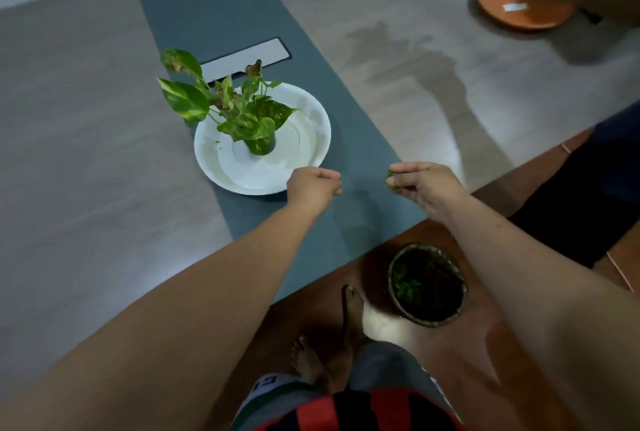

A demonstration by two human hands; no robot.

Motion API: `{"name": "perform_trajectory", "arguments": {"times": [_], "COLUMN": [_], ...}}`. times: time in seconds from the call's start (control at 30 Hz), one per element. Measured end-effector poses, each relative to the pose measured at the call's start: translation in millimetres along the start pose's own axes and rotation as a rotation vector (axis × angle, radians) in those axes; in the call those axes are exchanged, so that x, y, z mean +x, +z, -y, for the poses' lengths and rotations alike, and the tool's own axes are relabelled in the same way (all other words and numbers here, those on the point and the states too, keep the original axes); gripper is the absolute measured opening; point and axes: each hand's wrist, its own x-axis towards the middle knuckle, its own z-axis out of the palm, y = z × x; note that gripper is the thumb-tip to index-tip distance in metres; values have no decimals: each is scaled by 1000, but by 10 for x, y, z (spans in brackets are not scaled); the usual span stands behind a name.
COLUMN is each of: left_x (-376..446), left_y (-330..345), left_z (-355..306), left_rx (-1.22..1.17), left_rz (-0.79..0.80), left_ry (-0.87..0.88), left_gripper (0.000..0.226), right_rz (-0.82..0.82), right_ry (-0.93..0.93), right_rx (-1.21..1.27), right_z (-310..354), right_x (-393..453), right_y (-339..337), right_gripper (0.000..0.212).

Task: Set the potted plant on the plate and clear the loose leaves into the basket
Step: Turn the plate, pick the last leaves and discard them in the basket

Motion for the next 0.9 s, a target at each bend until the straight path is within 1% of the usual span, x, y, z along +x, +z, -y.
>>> {"name": "perform_trajectory", "arguments": {"times": [0.1,0.23,0.27,0.3,0.4,0.53,0.7,0.8,0.9], "left_x": [-210,-446,-503,-502,-528,-382,-24,232,516], "left_y": [495,1149,1363,1393,1874,2368,2833,3045,3270], "left_z": [-56,-14,22,53,245,661,1208,1533,1888], "left_rx": [56,180,220,250,394,518,551,585,637], "left_rz": [96,226,255,252,320,396,411,393,397], "left_ry": [48,95,91,98,119,58,-94,-157,-197], "left_gripper": [16,13,13,14,16,18,16,17,21], "right_rz": [-93,-227,-267,-271,-330,-358,-380,-376,-425], "right_ry": [3,32,45,55,100,200,307,360,398], "right_rx": [96,208,225,226,223,194,91,85,70], "right_z": [-150,-346,-426,-470,-689,-1169,-1899,-2291,-2689], "right_x": [-211,-462,-510,-513,-531,-343,199,533,855], "right_y": [-454,-1086,-1295,-1326,-1700,-2064,-2383,-2503,-2632], "right_gripper": [25,24,24,25,25,25,24,28,31]}}
